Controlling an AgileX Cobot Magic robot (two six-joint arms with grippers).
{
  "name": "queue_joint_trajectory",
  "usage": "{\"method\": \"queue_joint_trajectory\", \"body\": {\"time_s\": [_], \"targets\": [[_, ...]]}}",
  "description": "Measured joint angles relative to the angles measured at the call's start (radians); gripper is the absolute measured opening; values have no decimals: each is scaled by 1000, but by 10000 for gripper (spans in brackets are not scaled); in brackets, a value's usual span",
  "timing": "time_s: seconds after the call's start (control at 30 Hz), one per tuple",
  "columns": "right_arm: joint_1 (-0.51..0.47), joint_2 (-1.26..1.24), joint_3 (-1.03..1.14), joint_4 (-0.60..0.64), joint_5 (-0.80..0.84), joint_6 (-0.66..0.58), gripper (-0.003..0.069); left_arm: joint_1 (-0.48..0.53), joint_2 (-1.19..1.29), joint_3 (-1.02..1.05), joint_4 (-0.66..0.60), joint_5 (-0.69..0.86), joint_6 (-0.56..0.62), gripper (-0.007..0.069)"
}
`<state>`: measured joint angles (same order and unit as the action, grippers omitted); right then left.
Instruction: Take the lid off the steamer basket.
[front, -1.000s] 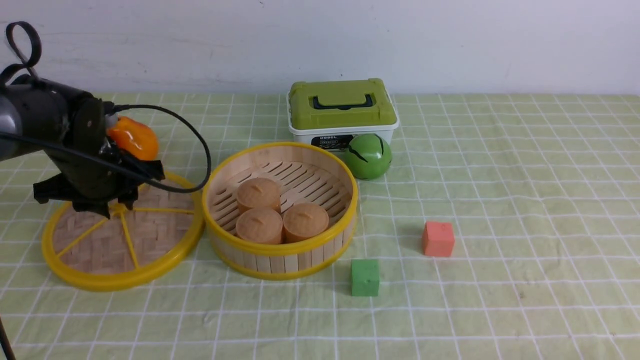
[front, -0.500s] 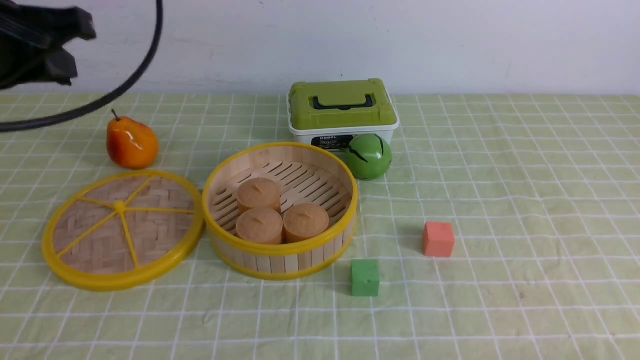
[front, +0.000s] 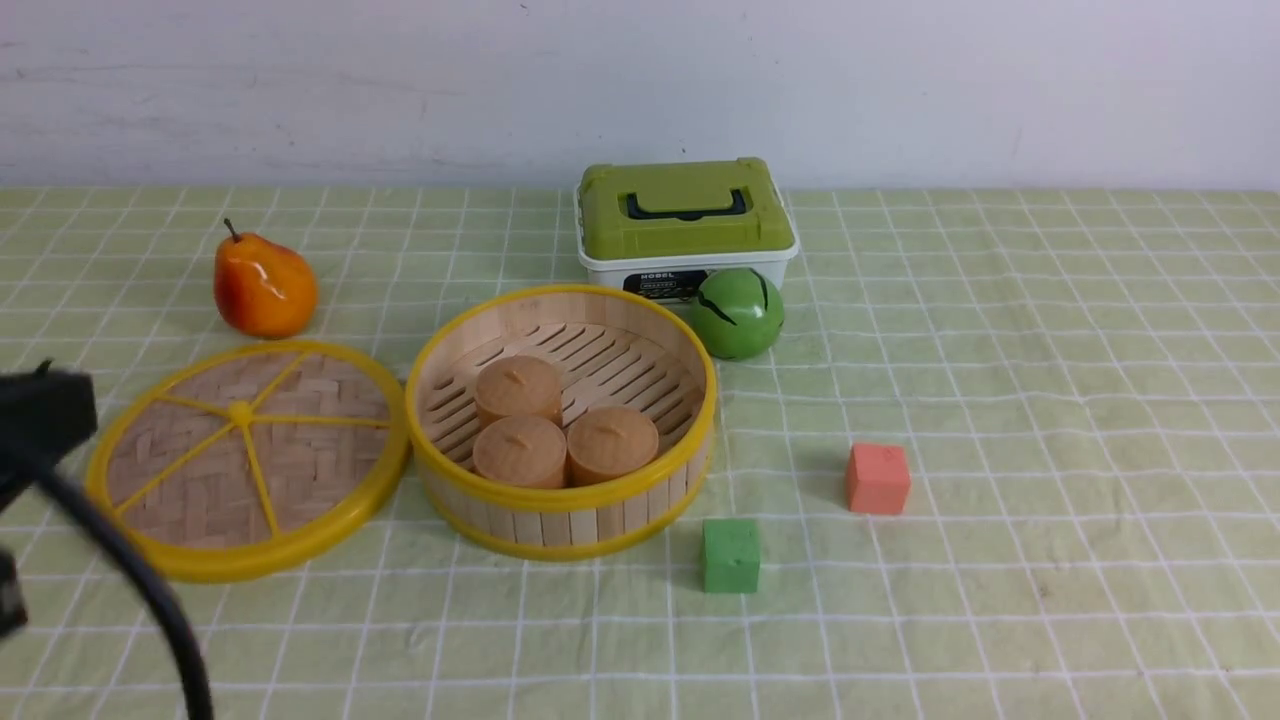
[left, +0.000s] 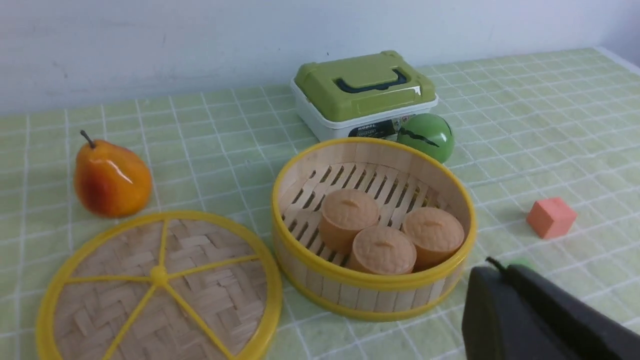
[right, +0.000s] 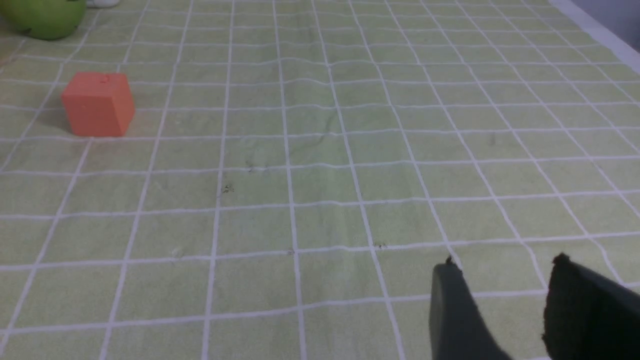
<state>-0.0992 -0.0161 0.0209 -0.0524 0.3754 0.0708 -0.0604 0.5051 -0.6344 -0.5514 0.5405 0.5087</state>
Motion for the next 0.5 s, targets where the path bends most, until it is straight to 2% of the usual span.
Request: {"method": "queue_joint_trajectory", "body": {"time_s": [0.13,0.5], "targets": [[0,0,0,0,0,0,241,-1,-88,115,10,-8,78,-13],[0,0,0,0,0,0,241,-1,-107,296,15,-10,93,-13]]}}
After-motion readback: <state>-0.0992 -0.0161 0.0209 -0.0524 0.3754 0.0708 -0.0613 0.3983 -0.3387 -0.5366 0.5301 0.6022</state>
